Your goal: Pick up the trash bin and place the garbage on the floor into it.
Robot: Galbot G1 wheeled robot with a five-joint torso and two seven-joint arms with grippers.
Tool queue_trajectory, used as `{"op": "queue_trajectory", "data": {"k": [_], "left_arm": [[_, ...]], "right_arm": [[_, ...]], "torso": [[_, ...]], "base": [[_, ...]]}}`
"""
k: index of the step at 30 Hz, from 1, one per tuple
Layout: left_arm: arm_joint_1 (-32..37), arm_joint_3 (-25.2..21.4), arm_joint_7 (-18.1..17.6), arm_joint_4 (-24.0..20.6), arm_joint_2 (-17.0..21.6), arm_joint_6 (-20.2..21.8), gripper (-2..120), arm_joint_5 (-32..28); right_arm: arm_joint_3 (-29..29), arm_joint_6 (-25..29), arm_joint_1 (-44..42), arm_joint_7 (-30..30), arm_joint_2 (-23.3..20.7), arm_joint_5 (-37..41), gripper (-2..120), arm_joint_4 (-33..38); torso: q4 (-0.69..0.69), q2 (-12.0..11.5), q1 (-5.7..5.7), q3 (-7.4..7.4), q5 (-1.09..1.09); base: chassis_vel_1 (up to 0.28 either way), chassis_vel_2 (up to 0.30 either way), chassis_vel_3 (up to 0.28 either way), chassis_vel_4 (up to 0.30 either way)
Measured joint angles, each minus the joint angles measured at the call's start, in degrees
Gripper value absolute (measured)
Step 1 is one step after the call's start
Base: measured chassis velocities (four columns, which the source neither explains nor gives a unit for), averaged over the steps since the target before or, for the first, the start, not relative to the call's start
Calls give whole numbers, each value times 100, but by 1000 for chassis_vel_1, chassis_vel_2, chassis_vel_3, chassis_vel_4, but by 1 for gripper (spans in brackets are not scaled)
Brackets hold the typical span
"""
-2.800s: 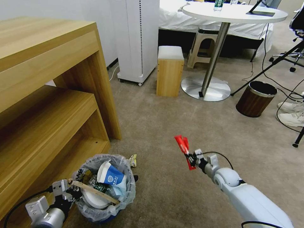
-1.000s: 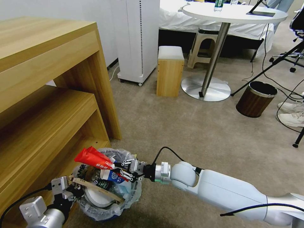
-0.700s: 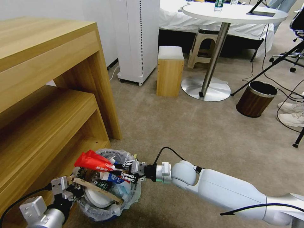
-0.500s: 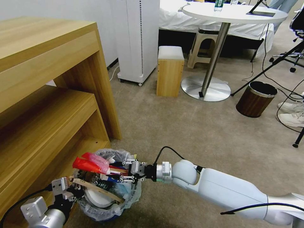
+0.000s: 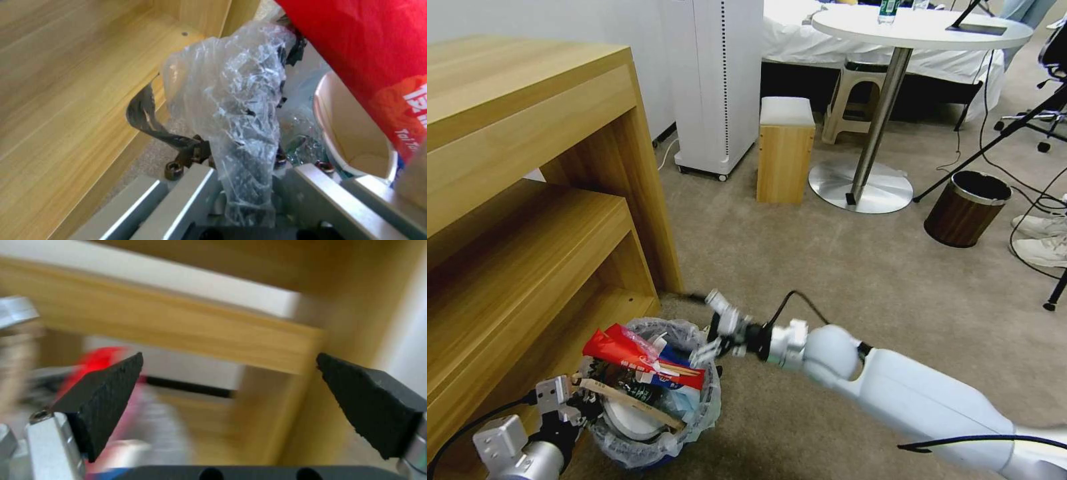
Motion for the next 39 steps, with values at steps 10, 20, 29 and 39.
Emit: {"op": "queue_trajectory", "data": {"k": [10,20,29,39], "left_arm": [[-31,38,11,61,98,-30,1,-41],[17,59,52,64,93,-87,1,-36],[-39,102,55,167,114,-90,1,-39],[-139,129,48,267,105,-88,1,-59]], "right_arm": [[988,-937,-605,1392,-295,764,100,-717],[920,-1326,-721,1859,30,1504,100,-1715],[562,-2139,-500,2980,661,2118,100,-2019],[-119,-2684,-24,3768,1878,2335,100,-2602]], "torso": [[-1,0,0,0,-1],[0,0,0,0,-1],[0,0,0,0,-2],[1,0,0,0,-3]], "base": [[0,0,0,0],[0,0,0,0],[0,0,0,0],[0,0,0,0]]}}
